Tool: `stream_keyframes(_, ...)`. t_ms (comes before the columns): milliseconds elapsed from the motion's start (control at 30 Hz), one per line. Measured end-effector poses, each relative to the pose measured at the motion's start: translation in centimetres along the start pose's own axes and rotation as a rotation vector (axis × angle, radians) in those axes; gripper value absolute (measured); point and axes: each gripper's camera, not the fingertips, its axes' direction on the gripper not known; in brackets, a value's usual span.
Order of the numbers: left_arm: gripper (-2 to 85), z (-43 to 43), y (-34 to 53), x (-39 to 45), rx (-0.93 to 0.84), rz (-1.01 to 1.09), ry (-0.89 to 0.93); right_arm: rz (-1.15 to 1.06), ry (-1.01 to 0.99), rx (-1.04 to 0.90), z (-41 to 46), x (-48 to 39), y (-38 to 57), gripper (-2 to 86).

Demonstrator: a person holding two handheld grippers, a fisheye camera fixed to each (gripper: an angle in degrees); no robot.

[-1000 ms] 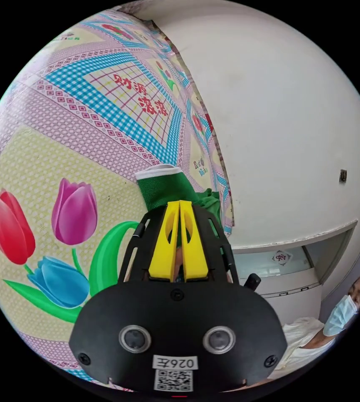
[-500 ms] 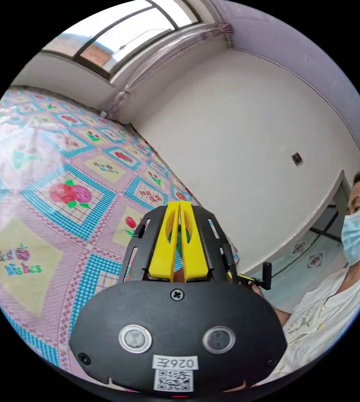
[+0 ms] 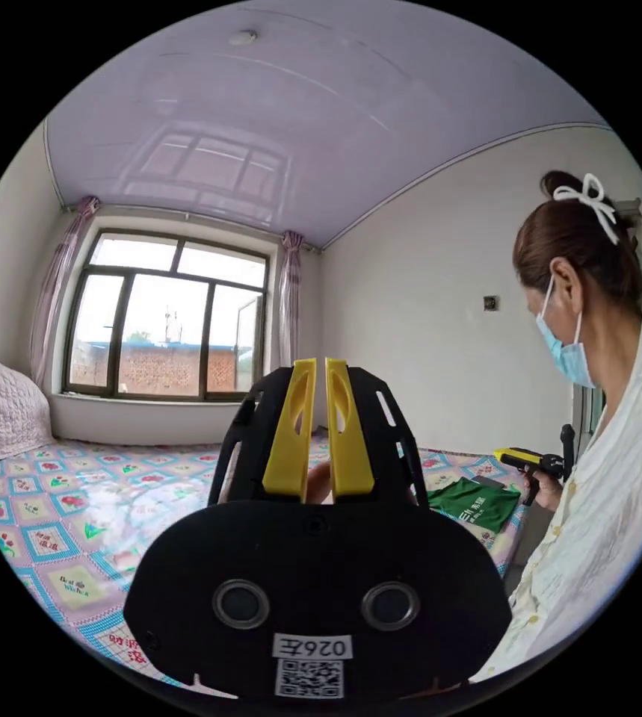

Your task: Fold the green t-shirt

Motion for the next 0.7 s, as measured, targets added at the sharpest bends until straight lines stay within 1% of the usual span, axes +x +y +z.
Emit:
stream_keyframes(67,0.8,-5.7,-0.8,1.7,0.094,0.051,0.044,-0.001,-0.083,0.067,-3.2,-3.5,0.5,1.1)
stream_keyframes(133,0.0,-8.9,-1.3,3.4,0.146,0.113,0.071,0.000,-0.132,0.122,-5.7,-5.2,0.8,0.2)
stream_keyframes(233,-0.7,-12.7,-2.0,6.0,0.158,0.146,0.114,0.021,-0.152,0.208,-10.2,-6.4,1.5,-0.7)
stream_keyframes(300,-0.8,-14.5,-2.4,7.8,0.123,0.173,0.093,0.028,-0.158,0.223,-12.6,-6.4,1.9,-0.8)
stream_keyframes(333,-0.9,-15.7,-2.4,9.2,0.114,0.210,0.047,0.029,-0.161,0.231,-14.0,-6.2,2.2,-0.9)
stream_keyframes(367,-0.9,-17.1,-2.3,10.7,0.129,0.250,-0.011,0.030,-0.152,0.250,-15.5,-6.0,2.7,-0.9)
stream_keyframes(433,-0.9,-19.2,-2.1,12.9,0.171,0.315,-0.047,0.031,-0.118,0.242,-17.4,-5.5,3.2,-0.9)
stream_keyframes(467,-0.9,-20.4,-1.9,14.2,0.203,0.350,-0.037,0.039,-0.094,0.205,-18.4,-5.0,3.4,-0.9)
stream_keyframes(533,-0.9,-22.2,-1.7,15.6,0.246,0.364,0.009,0.027,-0.081,0.192,-19.9,-4.2,3.8,-1.0)
stream_keyframes(633,-0.8,-24.9,-1.6,17.1,0.290,0.333,0.101,0.034,-0.080,0.241,-22.4,-2.8,4.8,-0.9)
stream_keyframes(700,-0.5,-26.5,-1.3,18.3,0.306,0.327,0.112,0.031,-0.104,0.276,-23.8,-1.8,5.3,-0.9)
